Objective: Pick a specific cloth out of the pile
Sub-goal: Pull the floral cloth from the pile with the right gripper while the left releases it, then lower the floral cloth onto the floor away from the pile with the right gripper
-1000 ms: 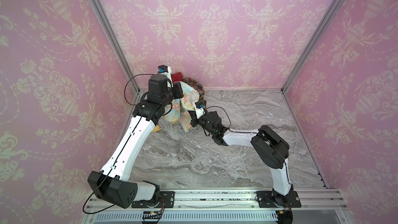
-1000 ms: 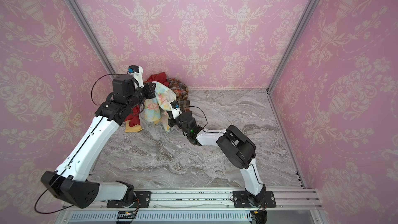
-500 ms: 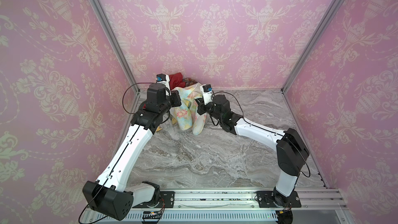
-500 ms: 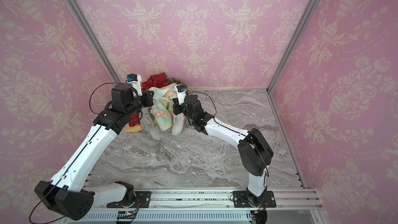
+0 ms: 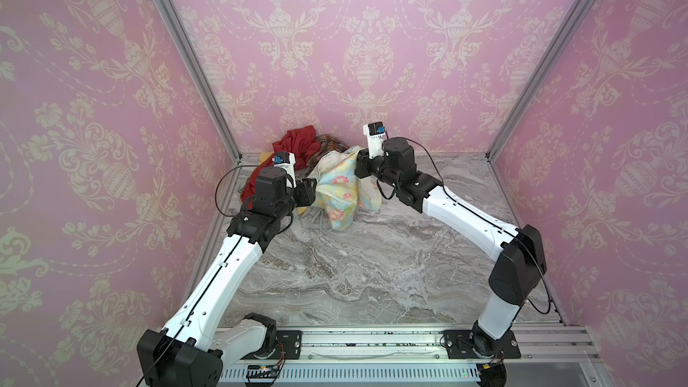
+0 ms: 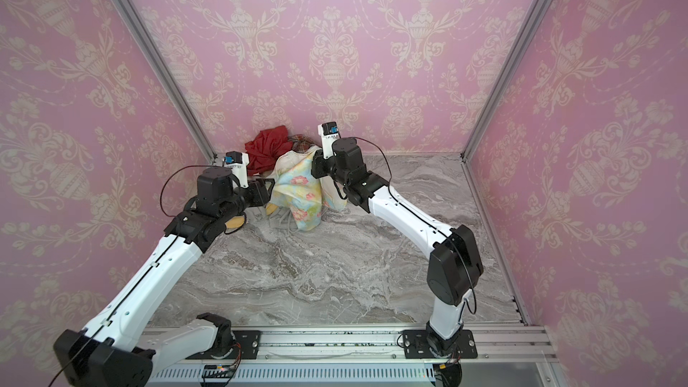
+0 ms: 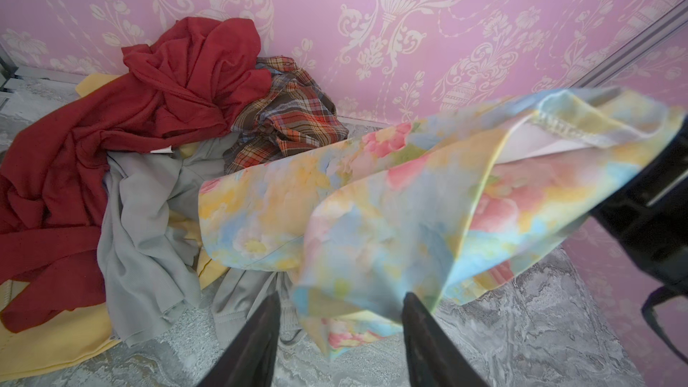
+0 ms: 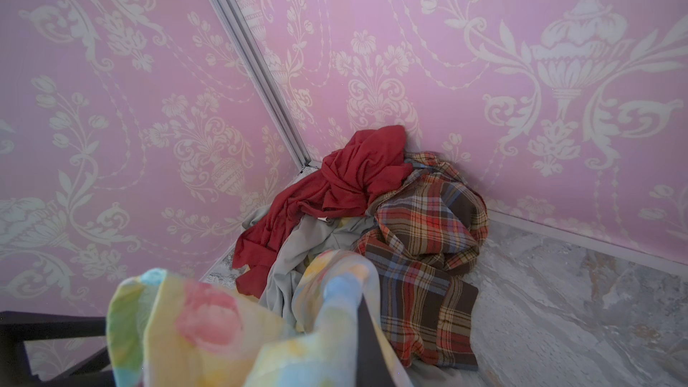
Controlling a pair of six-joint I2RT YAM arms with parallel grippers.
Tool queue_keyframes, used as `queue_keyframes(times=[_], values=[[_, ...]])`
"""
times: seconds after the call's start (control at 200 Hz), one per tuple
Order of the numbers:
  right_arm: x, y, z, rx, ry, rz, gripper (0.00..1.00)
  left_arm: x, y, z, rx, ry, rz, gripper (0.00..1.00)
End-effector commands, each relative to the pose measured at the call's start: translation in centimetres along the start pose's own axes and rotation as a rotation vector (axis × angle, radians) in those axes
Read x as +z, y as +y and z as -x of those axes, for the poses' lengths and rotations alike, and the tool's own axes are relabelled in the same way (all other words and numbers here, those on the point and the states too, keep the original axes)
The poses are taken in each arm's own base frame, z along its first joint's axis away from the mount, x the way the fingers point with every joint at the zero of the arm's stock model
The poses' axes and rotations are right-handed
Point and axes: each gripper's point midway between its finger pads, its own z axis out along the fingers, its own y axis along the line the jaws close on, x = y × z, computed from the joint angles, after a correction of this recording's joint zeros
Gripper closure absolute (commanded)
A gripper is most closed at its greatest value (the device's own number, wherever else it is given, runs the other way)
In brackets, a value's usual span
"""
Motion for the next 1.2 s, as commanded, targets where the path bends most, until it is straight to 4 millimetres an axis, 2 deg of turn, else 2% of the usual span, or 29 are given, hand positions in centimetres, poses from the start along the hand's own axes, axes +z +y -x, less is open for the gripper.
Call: queue_keyframes(times=[0.0, 0.165, 0.37, 0.535, 0.715, 0.931, 1.006, 1.091, 1.196], values=[[-3.0, 1.0, 6.0, 0.015, -0.102, 0.018, 1.0, -0.5, -1.2, -0.3, 0.025, -0.016, -0.085, 0.39], [-4.7, -0.1, 8.3, 0.007, -0.123, -0.033, 1.0, -0.2, -1.7, -1.6, 0.068, 0.01, -0.117, 0.31], [-7.7, -2.4, 10.5, -0.007, -0.147, -0.13, 1.0, 0.2, -2.5, -2.3, 0.103, 0.065, -0.136, 0.21], [-11.2, -5.4, 12.3, -0.001, -0.172, -0.234, 1.0, 1.1, -3.3, -2.4, 0.146, 0.103, -0.115, 0.1], [-16.1, -9.0, 13.5, -0.005, -0.196, -0.357, 1.0, 2.5, -5.9, -2.7, 0.232, 0.144, -0.135, 0.09], [-22.8, -15.0, 13.0, 0.039, -0.194, -0.557, 1.0, 3.9, -8.0, -3.9, 0.3, 0.191, -0.177, 0.02], [-24.5, -17.1, 12.6, 0.06, -0.183, -0.617, 1.0, 4.3, -8.3, -4.4, 0.313, 0.203, -0.187, 0.01], [-25.8, -19.4, 12.0, 0.087, -0.166, -0.673, 1.0, 4.5, -8.4, -4.7, 0.314, 0.208, -0.2, 0.01], [-26.5, -22.3, 11.3, 0.113, -0.147, -0.739, 1.0, 4.7, -8.5, -5.2, 0.313, 0.212, -0.214, 0.01]])
